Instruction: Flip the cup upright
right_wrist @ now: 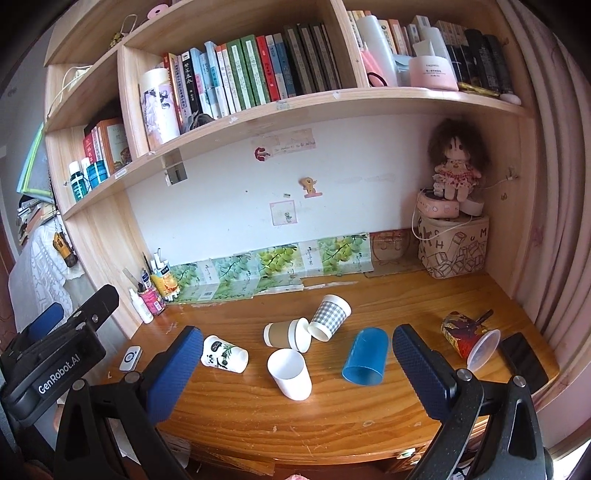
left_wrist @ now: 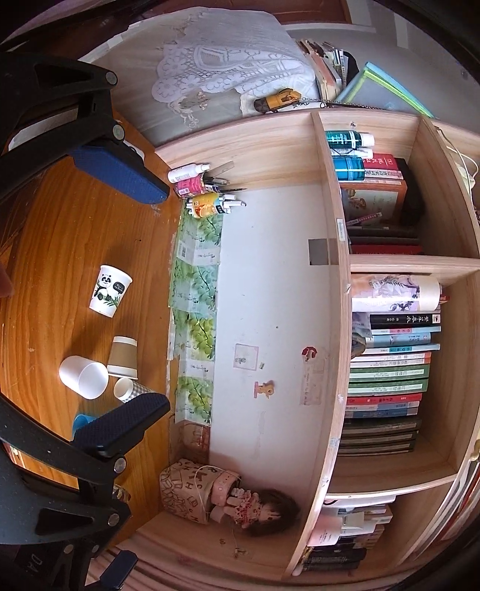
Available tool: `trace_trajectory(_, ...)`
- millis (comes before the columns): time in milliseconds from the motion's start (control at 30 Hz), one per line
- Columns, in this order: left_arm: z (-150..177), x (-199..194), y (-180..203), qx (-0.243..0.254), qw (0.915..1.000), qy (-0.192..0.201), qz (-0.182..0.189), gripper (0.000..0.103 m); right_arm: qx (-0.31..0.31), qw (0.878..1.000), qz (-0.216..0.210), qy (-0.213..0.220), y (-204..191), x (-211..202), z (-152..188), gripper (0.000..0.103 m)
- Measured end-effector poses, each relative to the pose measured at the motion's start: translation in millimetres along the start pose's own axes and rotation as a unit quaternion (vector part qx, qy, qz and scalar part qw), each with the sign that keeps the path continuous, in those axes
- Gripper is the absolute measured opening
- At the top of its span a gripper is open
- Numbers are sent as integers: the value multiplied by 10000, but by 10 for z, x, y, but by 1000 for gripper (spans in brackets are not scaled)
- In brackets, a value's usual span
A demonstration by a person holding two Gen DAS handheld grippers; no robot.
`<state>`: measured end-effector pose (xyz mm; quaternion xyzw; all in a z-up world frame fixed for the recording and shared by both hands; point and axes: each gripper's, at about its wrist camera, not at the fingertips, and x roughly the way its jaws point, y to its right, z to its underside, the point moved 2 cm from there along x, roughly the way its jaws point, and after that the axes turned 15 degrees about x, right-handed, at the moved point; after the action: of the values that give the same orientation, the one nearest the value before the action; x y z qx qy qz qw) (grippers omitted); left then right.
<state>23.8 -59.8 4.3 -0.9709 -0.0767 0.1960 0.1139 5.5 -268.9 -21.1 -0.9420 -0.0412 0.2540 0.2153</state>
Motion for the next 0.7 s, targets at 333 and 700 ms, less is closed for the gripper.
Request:
trace_trajectory(333,-19,28,61,131,9999,-20,15,102,121,9998,6,-186,44,108,5,103)
trace_trajectory(700,-12,94,78,161,9997,-127,91,102,152,9994,60,-314,42,187,0,103)
